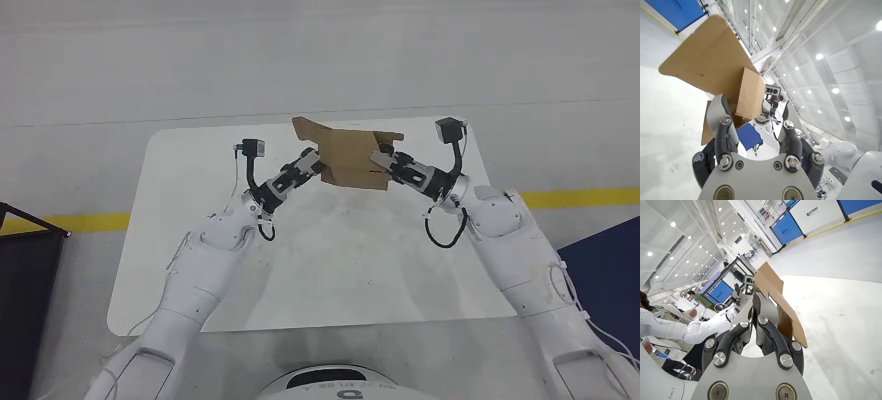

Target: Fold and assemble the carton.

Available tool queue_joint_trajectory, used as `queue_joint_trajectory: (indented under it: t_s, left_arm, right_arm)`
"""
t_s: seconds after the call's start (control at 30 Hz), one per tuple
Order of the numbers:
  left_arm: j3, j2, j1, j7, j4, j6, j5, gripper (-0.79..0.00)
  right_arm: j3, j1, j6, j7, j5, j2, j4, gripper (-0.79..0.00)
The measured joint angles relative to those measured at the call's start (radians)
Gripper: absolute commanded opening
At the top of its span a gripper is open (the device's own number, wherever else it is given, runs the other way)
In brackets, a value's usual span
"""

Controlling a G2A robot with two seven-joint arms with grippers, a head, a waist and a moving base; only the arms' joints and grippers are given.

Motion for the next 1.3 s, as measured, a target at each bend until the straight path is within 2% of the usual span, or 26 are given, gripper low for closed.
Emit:
queue_joint_trajectory:
  t_s: [0.2,0.3,0.33,0.4,0.5,0.77,0.8,0.83,0.87,0.97,1.17,1.3]
  left_arm:
    - [0.007,0.002,0.001,-0.077,0.006,0.001,-0.096,-0.431]
    - [0.008,0.004,-0.004,-0.100,0.011,-0.006,-0.111,-0.462]
    - [0.009,0.004,-0.005,-0.106,0.012,-0.009,-0.109,-0.505]
    - [0.011,0.005,-0.006,-0.114,0.013,-0.014,-0.109,-0.640]
    - [0.012,0.007,-0.007,-0.120,0.014,-0.018,-0.103,-0.785]
    - [0.022,0.008,-0.013,-0.075,0.024,-0.025,-0.003,-0.785]
    - [0.024,0.007,-0.014,-0.063,0.024,-0.029,0.006,-0.785]
    - [0.024,0.007,-0.015,-0.053,0.024,-0.031,0.012,-0.785]
    - [0.024,0.007,-0.016,-0.042,0.025,-0.034,0.019,-0.785]
    - [0.017,0.004,-0.021,0.026,0.032,-0.049,0.051,-0.785]
    - [-0.003,-0.020,-0.031,0.348,0.037,-0.033,0.119,-0.785]
    - [0.017,-0.044,-0.042,0.522,0.023,0.022,0.075,-0.785]
  right_arm:
    - [0.002,-0.001,-0.017,0.031,0.003,0.003,-0.012,-0.785]
    - [0.004,-0.002,-0.013,0.035,-0.003,0.004,-0.014,-0.785]
    - [0.004,-0.002,-0.010,0.036,-0.005,0.004,-0.015,-0.785]
    - [0.003,-0.003,-0.006,0.037,-0.012,0.005,-0.017,-0.785]
    - [0.001,-0.004,-0.003,0.046,-0.025,0.006,-0.020,-0.785]
    - [0.003,-0.012,-0.002,0.083,-0.060,0.012,-0.042,-0.785]
    - [0.006,-0.015,-0.002,0.085,-0.061,0.014,-0.046,-0.693]
    - [0.008,-0.018,-0.002,0.086,-0.062,0.014,-0.049,-0.449]
    - [0.009,-0.020,-0.002,0.089,-0.063,0.015,-0.053,0.000]
    - [0.017,-0.030,-0.010,0.089,-0.066,0.018,-0.067,0.000]
    - [0.077,-0.076,-0.041,-0.073,-0.067,0.019,-0.082,0.000]
    - [0.087,-0.109,0.020,-0.178,-0.184,0.015,-0.087,0.000]
